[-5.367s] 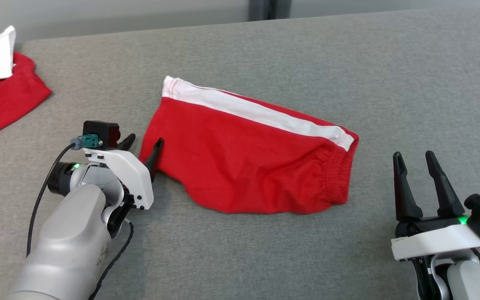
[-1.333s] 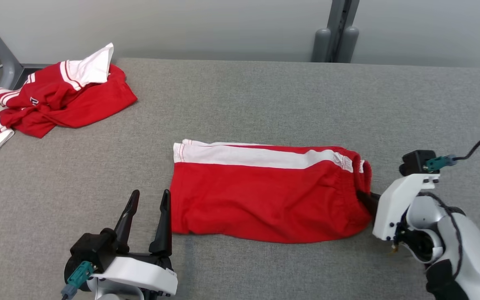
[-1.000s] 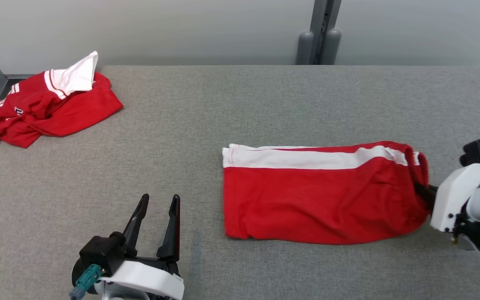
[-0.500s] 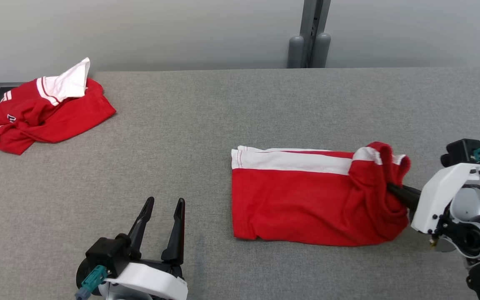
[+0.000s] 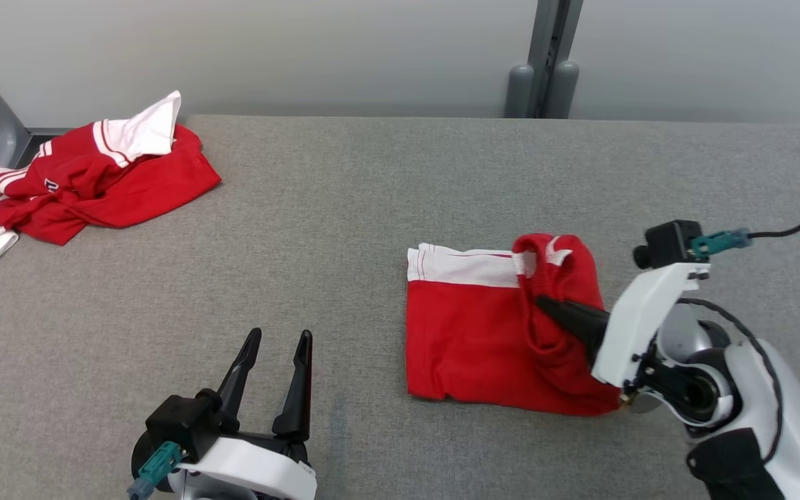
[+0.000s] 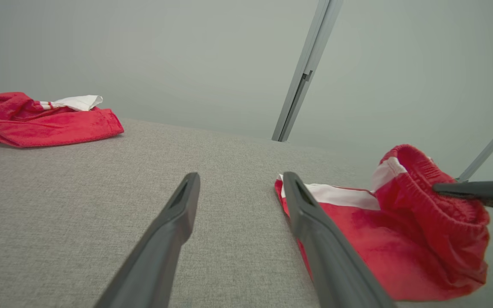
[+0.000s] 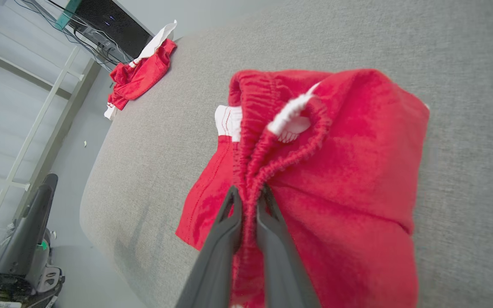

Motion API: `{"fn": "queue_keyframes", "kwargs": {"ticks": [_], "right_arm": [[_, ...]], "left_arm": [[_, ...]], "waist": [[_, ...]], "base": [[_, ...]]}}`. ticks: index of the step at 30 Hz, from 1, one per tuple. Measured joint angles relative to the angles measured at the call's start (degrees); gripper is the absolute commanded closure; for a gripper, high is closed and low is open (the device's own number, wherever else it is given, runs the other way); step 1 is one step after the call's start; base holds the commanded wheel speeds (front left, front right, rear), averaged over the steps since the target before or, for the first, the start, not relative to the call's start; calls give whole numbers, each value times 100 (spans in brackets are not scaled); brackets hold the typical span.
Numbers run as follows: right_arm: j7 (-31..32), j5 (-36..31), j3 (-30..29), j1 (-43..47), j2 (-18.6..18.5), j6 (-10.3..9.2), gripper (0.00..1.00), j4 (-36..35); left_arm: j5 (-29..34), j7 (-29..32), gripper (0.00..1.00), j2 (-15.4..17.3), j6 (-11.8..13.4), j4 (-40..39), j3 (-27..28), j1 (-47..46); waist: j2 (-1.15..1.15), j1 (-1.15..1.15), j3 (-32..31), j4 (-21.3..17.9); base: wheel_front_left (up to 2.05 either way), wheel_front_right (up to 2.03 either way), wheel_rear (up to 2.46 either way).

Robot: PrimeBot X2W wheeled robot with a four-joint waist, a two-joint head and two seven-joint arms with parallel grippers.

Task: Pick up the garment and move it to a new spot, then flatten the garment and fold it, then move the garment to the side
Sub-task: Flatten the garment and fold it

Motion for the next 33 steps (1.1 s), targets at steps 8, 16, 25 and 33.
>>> {"fn": "queue_keyframes", "kwargs": {"ticks": [8,16,25,33], "right_arm": [[-193,-162,334,-392,355,0,100,645],[-409,-227,654,-749,455,0,100,1393],[-684,-241,1445,-1210,475,0,100,2017],[-1122,-1,2089,-1530,477,0,0,2464]], "left_arm": [[-108,0,0,1,1,5,-114,-72],[-212,-1,0,1,33,4,-241,-158],[-299,-1,0,0,77,-14,-314,-190],[-331,0,0,0,85,-2,-409,-246]], "waist": [[0,0,40,191],[0,0,62,395],[0,0,87,502],[0,0,77,554]], "base": [[0,0,0],[0,0,0],[0,0,0],[0,0,0]]}}
